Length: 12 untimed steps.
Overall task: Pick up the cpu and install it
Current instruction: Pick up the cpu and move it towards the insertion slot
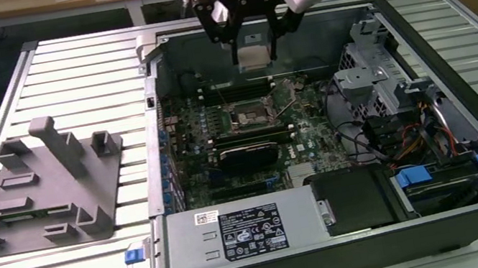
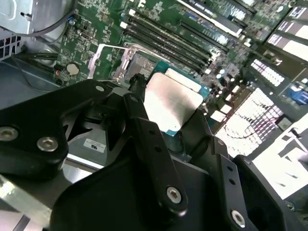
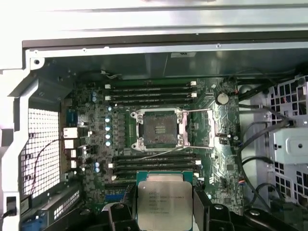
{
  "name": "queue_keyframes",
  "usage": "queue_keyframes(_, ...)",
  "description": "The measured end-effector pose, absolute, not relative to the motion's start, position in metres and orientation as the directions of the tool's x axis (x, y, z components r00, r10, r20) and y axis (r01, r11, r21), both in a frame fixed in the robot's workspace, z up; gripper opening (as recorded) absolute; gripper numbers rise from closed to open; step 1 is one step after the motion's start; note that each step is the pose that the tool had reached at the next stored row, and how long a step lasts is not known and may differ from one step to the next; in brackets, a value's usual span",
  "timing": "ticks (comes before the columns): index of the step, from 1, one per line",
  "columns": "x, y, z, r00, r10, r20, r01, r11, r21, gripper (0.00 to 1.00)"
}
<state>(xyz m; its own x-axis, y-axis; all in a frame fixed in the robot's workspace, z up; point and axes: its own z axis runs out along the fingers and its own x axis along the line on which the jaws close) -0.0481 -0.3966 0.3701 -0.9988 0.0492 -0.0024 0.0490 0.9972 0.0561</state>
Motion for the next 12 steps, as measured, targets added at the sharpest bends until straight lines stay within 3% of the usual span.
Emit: queue_keyframes(12,-0.0416,-0.386,0.3621,-0.999,0.049,-0.002,0.049,0.997,0.06,0.55)
